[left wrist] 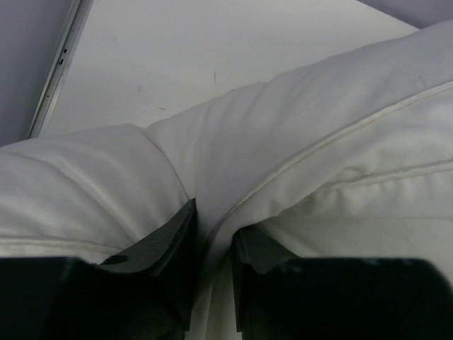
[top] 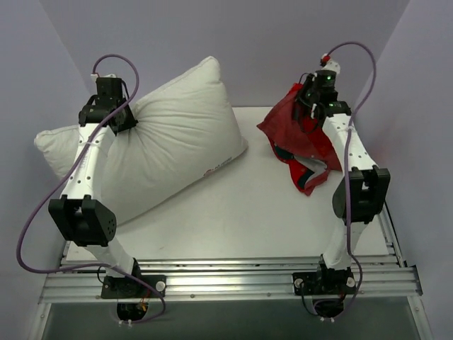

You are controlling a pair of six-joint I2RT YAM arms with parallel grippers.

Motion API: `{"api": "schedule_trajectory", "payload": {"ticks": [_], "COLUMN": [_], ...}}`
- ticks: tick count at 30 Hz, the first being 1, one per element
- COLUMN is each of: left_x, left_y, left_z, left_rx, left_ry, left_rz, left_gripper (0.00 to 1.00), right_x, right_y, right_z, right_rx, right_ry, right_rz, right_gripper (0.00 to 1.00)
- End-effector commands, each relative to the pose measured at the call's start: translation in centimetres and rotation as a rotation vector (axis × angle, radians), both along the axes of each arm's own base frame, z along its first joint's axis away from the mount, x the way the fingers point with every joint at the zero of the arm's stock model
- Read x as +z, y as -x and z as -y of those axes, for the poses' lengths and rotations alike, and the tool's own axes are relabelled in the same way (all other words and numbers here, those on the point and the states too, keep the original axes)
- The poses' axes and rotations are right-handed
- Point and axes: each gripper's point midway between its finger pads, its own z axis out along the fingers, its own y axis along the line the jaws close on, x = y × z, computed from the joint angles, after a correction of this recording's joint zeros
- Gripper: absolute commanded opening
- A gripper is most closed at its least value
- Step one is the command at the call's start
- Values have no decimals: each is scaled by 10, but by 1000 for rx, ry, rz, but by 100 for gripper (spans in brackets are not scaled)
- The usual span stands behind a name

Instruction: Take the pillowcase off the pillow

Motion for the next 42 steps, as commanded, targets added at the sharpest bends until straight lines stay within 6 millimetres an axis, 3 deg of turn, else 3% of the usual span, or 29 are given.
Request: {"api": "schedule_trajectory", "payload": {"ticks": [1,2,3,4,6,7,9,10,12,13,15,16,17,20,23,26,33,42], "left_x": [-19,-29,-35,-41,-42,-39,-22,-13,12,21,48,58,77,111,140,154,193,258], "left_y": [-10,-11,-10,-10,-8,-7,-3,-1,8,12,24,30,40,64,86,102,146,244], "left_z": [-1,-2,-3,-3,-1,0,1,1,4,4,4,3,3,2,-1,-2,1,-14], "left_rx": [17,21,22,21,13,10,4,1,-16,-20,-28,-31,-34,-45,-44,-46,-72,-61], "left_ry": [63,63,64,64,72,75,80,83,94,96,95,90,88,81,66,62,68,-29], "left_rz": [8,-12,-27,-43,-45,-39,2,24,79,98,151,170,208,290,366,396,511,731], "left_gripper": [35,49,55,61,75,80,97,96,94,94,94,94,94,94,94,94,94,94], "right_x": [-70,-102,-113,-123,-132,-132,-107,-94,-48,-37,14,27,55,113,161,194,242,275], "right_y": [22,36,42,49,59,65,69,70,72,78,89,96,108,138,170,200,263,339], "right_z": [-49,-55,-60,-67,-71,-70,-65,-62,-53,-49,-35,-29,-23,-1,16,27,52,80], "right_rx": [102,115,127,140,161,161,154,147,118,108,57,39,21,-51,-105,-131,-208,-301], "right_ry": [-12,-15,-24,-36,-41,-33,-7,4,29,40,66,74,78,94,108,119,148,181], "right_rz": [-180,-249,-274,-305,-345,-366,-336,-318,-236,-231,-135,-122,-63,62,176,257,401,555], "right_gripper": [2,9,17,34,49,61,73,81,88,93,96,98,99,100,100,100,100,100]}}
